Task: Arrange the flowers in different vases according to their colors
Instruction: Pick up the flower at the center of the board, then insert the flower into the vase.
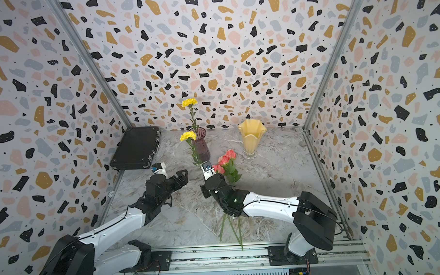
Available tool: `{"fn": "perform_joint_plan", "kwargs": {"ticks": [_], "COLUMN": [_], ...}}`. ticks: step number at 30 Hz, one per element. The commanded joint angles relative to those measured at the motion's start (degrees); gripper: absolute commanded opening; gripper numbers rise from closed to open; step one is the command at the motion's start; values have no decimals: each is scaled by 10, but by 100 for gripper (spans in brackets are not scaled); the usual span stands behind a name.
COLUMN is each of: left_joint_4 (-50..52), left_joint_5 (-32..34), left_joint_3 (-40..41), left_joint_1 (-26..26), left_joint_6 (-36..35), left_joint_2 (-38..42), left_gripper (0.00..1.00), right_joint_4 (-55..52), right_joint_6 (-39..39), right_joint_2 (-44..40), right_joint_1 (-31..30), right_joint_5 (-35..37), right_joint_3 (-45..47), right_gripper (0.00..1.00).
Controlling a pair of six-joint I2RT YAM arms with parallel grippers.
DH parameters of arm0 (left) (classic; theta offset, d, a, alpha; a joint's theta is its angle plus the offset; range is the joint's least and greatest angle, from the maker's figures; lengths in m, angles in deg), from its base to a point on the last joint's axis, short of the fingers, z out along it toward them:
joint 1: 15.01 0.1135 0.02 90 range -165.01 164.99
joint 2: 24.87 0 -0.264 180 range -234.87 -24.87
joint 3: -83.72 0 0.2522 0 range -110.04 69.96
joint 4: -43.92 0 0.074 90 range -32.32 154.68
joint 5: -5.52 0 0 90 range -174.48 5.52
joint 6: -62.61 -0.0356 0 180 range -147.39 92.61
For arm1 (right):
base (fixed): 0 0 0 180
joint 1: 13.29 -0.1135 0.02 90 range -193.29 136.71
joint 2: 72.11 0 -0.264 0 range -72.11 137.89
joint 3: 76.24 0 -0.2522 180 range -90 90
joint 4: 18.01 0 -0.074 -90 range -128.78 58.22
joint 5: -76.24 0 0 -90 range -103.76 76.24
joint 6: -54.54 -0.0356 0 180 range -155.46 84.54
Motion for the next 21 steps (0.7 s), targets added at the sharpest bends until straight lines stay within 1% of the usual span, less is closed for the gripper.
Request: {"fn": "perform_joint_plan", "kwargs": {"ticks": [1,4,7,9,11,13,17,21], "left_joint_4": [-30,-42,-43,-34,-40,-58,-64,-48], "left_joint_5": [52,53,47,53,74,84,85,60], "left_joint_3": [6,12,15,15,26,41,44,21], "left_joint_1": [-35,-43,-45,-50,-61,-64,-64,-64], "left_joint_6": [-84,-94,-99,-101,-108,-106,-100,-91], "left_joint_2": [10,16,20,33,51,65,57,24], "left_gripper": [99,100,100,99,99,99,100,99], "right_joint_4": [-26,3,12,8,11,26,31,37], "right_joint_6": [14,49,66,33,-9,-25,-19,6], "right_joint_2": [-33,-28,-13,-6,6,26,96,181], "right_joint_1": [19,36,53,76,108,134,174,202], "right_joint_5": [-13,-27,0,9,-17,-42,-79,-103], "right_joint_3": [-66,-107,-165,-202,-234,-264,-363,-480], "right_gripper": [0,0,0,0,0,0,0,0]}}
